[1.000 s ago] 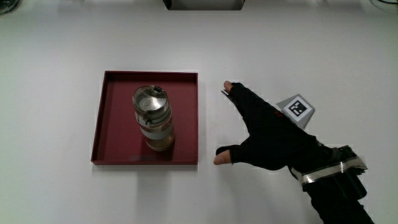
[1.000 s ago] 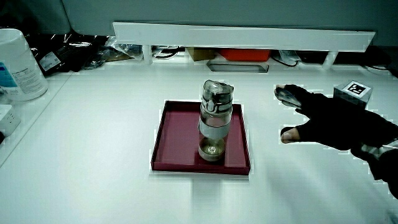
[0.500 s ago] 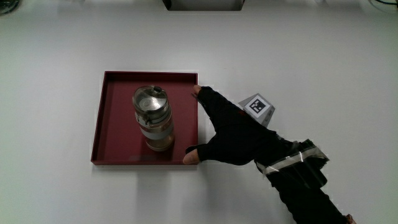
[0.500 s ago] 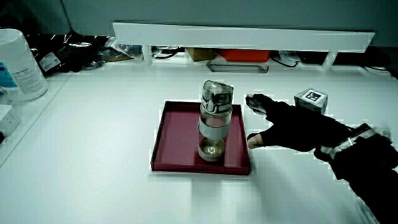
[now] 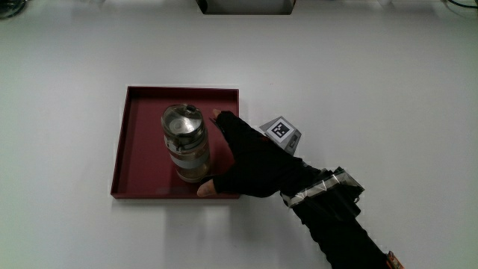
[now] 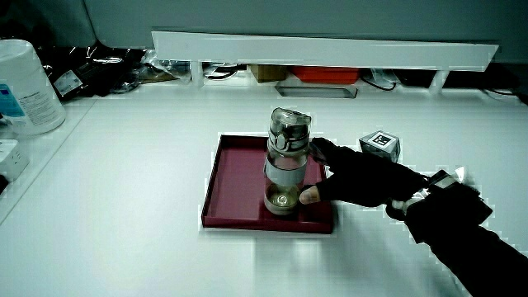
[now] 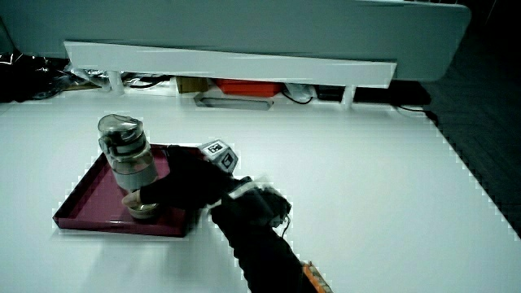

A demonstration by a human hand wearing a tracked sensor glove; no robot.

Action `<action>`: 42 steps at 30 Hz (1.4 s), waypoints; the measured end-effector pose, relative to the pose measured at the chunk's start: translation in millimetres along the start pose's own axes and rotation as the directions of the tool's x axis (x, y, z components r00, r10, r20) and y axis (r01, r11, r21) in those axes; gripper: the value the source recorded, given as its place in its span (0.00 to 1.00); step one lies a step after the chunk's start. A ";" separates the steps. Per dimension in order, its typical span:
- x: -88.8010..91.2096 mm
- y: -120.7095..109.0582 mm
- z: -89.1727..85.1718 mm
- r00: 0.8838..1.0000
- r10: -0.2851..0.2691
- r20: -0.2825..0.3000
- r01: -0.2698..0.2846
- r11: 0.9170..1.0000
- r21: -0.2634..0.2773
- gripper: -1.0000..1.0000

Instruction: Pick bottle

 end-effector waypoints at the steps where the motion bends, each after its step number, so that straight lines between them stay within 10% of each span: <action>1: 0.2 1.6 -1.4 1.000 -0.002 -0.013 0.002 1.000 0.000 0.50; 22: 13.8 24.2 -19.8 0.996 -0.020 -0.081 0.020 1.000 0.005 0.50; 24: 16.1 25.5 -20.5 0.998 -0.019 -0.059 0.024 0.996 0.083 0.50; 25: 13.5 25.1 -20.8 0.995 -0.004 -0.098 0.005 1.000 0.015 0.50; 28: 18.7 25.7 -20.0 0.994 -0.002 -0.110 0.005 1.000 0.029 0.50; 42: 17.7 19.5 -19.0 0.992 0.051 -0.117 -0.032 0.987 0.158 0.87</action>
